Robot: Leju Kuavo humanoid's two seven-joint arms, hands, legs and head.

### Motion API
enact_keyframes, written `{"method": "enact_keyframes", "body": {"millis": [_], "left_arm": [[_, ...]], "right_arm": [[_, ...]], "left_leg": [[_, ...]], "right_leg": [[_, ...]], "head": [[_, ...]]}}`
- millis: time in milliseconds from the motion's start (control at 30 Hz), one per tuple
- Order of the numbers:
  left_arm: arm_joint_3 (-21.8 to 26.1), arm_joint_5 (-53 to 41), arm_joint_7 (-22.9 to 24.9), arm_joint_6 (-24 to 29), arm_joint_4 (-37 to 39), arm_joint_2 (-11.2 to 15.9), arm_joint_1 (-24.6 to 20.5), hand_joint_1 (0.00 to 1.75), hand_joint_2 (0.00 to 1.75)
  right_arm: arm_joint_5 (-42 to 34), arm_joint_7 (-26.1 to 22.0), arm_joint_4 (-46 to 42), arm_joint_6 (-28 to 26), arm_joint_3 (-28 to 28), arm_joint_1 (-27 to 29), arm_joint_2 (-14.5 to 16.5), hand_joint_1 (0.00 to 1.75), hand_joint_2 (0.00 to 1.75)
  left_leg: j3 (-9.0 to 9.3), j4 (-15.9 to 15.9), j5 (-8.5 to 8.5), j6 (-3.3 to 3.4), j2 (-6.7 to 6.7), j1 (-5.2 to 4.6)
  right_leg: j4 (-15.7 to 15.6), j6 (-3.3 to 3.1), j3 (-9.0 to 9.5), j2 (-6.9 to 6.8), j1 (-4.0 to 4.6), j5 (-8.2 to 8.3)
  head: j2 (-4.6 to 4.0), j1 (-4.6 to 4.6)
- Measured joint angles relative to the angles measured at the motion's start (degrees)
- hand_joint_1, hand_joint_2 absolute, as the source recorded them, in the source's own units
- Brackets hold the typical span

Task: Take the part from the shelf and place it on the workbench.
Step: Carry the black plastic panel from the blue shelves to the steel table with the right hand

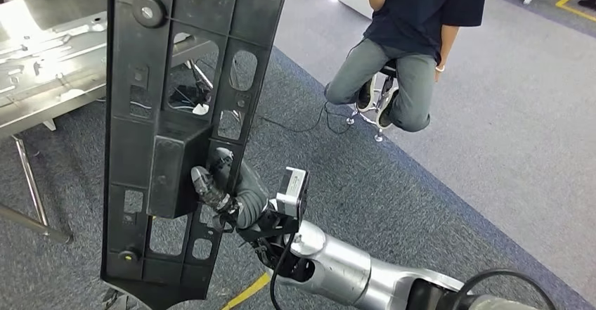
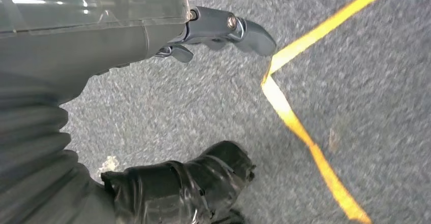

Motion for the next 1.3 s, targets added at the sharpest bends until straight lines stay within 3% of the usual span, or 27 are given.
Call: {"method": "enact_keyframes", "body": {"millis": [100,133,167,233,300,467,500,600,633,667,700,767,800,867,967,1033,1100,1133,1167,1200,1233,1300], "left_arm": [[0.0,0.01,0.19,-0.21,0.0,0.1,-0.06,0.0,1.75],[0.0,0.01,0.23,-0.27,0.0,0.1,0.04,0.0,1.75],[0.0,0.01,0.25,-0.31,0.0,0.07,0.13,0.0,1.75],[0.0,0.01,0.27,-0.35,0.0,-0.04,0.25,0.0,1.75],[0.0,-0.01,0.3,-0.33,0.0,-0.06,0.16,0.0,1.75],[0.0,-0.09,0.37,-0.43,0.01,0.11,0.07,0.0,1.75],[0.0,-0.11,0.37,-0.51,0.01,0.11,0.0,0.0,1.75],[0.0,-0.11,0.4,-0.81,0.0,0.05,0.07,0.0,1.75],[0.0,-0.11,0.45,-0.88,0.0,0.09,0.19,0.0,1.75],[0.0,-0.11,0.5,-0.91,0.0,0.16,0.26,0.0,1.75],[0.0,-0.13,0.56,-0.92,0.0,0.24,0.28,0.0,1.75],[0.0,-0.15,0.72,-0.9,0.0,0.37,0.12,0.0,1.75],[0.0,-0.15,0.8,-0.89,0.0,0.39,-0.03,0.0,1.75],[0.0,-0.16,0.89,-0.85,0.0,0.38,-0.29,0.0,1.75],[0.0,-0.15,0.98,-0.71,0.0,0.32,-0.35,0.0,1.75],[0.0,-0.15,1.03,-0.59,0.0,0.29,-0.45,0.0,1.75],[0.0,-0.15,1.04,-0.46,0.0,0.32,-0.54,0.0,1.75],[0.0,-0.14,1.05,-0.4,0.0,0.33,-0.48,0.0,1.75],[0.0,-0.13,1.07,-0.37,0.0,0.32,-0.4,0.0,1.75],[0.0,-0.1,1.12,-0.34,0.0,0.29,-0.33,0.0,1.75],[0.0,-0.08,1.15,-0.33,0.0,0.27,-0.29,0.0,1.75],[0.0,-0.04,1.24,-0.31,0.0,0.25,-0.34,0.0,1.75]], "right_arm": [[-0.06,-0.06,0.15,0.22,0.0,0.17,-0.06,1.75,1.75],[-0.08,-0.06,0.24,0.24,0.0,0.27,-0.08,1.75,1.75],[-0.08,-0.06,0.29,0.26,0.0,0.32,-0.09,1.75,1.75],[-0.08,-0.07,0.36,0.32,0.0,0.34,-0.1,1.75,1.75],[-0.08,-0.1,0.44,0.46,0.0,0.34,-0.12,1.75,1.75],[-0.14,-0.19,0.66,0.86,0.0,0.36,-0.13,1.75,1.75],[-0.14,-0.19,0.67,0.97,0.0,0.28,-0.13,1.75,1.75],[-0.01,-0.03,0.81,1.2,0.0,0.12,-0.13,1.75,1.75],[0.17,0.14,0.92,1.17,0.0,0.13,-0.14,1.75,1.75],[0.44,0.36,1.02,1.04,0.0,0.12,-0.14,1.75,1.75],[0.78,0.58,1.11,0.87,0.0,0.1,-0.14,1.75,1.75],[1.46,0.87,1.27,0.46,0.0,0.0,-0.14,1.75,1.75],[1.74,0.95,1.34,0.28,0.0,-0.07,-0.15,1.75,1.75],[2.09,1.14,1.46,-0.08,0.0,-0.16,-0.15,1.75,1.75],[2.21,1.33,1.6,-0.26,0.0,-0.3,-0.16,1.75,1.75],[2.22,1.32,1.66,-0.25,0.0,-0.57,-0.17,1.75,1.75],[2.22,1.31,1.74,-0.26,0.0,-0.67,-0.22,1.75,1.75],[2.22,1.32,1.83,-0.26,0.0,-0.62,-0.27,1.75,1.75],[2.22,1.33,1.9,-0.26,0.0,-0.58,-0.33,1.75,1.75],[2.22,1.33,1.95,-0.25,0.0,-0.57,-0.38,1.75,1.75],[2.22,1.34,1.99,-0.25,0.0,-0.61,-0.42,1.75,1.75],[2.22,1.33,2.05,-0.25,0.0,-0.7,-0.46,1.75,1.75]], "left_leg": [[0.57,0.16,-0.8,0.44,-0.14,-0.12],[0.82,0.31,-1.17,0.41,-0.26,-0.12],[1.13,0.55,-1.61,0.3,-0.42,-0.08],[1.72,1.31,-2.74,-0.1,-0.7,0.06],[1.74,2.08,-3.66,-0.64,-0.85,0.06],[0.95,4.7,-4.7,-1.88,-0.43,0.08],[-0.37,7.15,-5.28,-2.17,-0.18,0.22],[-6.65,16.57,-8.12,-2.84,0.27,0.59],[-8.0,17.57,-8.22,-2.86,0.3,0.62],[-8.35,16.57,-7.24,-2.73,0.32,0.6],[-7.76,13.67,-5.08,-2.43,0.52,0.51],[-5.52,6.08,-0.13,-1.43,2.41,-0.2],[-4.77,3.32,1.31,-0.95,3.42,-0.72],[-4.45,1.81,1.87,-0.31,4.01,-1.51],[-3.18,0.41,2.25,0.2,2.18,-1.15],[-2.33,-0.3,2.28,0.46,1.07,-0.68],[-2.16,-0.16,1.95,0.72,-0.07,-0.64],[-2.14,0.05,1.7,0.75,-0.78,-0.62],[-2.11,0.32,1.44,0.7,-1.5,-0.56],[-2.08,0.71,1.13,0.56,-2.3,-0.45],[-2.07,1.18,0.78,0.34,-3.04,-0.31],[-2.37,2.22,0.09,-0.26,-4.28,-0.15]], "right_leg": [[8.89,0.42,-6.14,0.31,0.0,-3.71],[9.51,0.59,-7.33,0.34,-0.04,-3.67],[8.2,0.71,-7.5,0.34,-0.12,-2.43],[1.52,0.81,-5.77,0.41,-0.37,2.57],[-3.36,0.22,-4.55,0.55,-0.3,5.23],[-4.15,-1.88,-3.31,0.63,-0.23,5.02],[-4.21,-2.12,-2.75,0.59,-0.33,4.73],[-4.17,-2.46,-1.43,0.53,-0.25,3.6],[-4.13,-2.48,-0.96,0.53,-0.21,3.2],[-4.08,-2.47,-0.43,0.48,-0.16,2.8],[-4.05,-2.45,0.2,0.33,-0.1,2.35],[-4.21,-2.3,1.35,-0.19,0.04,1.54],[-4.41,-2.13,1.68,-0.5,0.08,1.3],[-5.05,-1.53,2.06,-1.3,0.17,0.98],[-4.83,-0.53,2.53,-1.75,0.44,-0.27],[0.25,-0.28,-0.01,-0.56,0.29,-2.78],[7.91,-0.17,-4.78,0.15,0.23,-5.41],[10.31,-0.09,-6.71,0.27,0.2,-5.48],[10.61,-0.01,-7.62,0.34,0.16,-4.42],[8.76,0.09,-7.48,0.49,0.09,-2.32],[5.2,0.2,-6.36,0.95,-0.04,0.33],[-1.29,0.24,-3.84,3.09,-0.45,3.42]], "head": [[0.0,0.01],[0.0,0.01],[0.0,0.02],[0.0,0.04],[0.01,0.05],[0.01,0.04],[0.01,0.03],[0.0,0.01],[0.0,0.01],[0.0,0.0],[0.0,0.0],[0.0,0.01],[0.01,0.0],[0.01,0.01],[0.01,0.04],[0.0,0.11],[0.0,0.15],[0.0,0.15],[0.0,0.14],[0.0,0.15],[0.0,0.15],[0.01,0.14]]}}
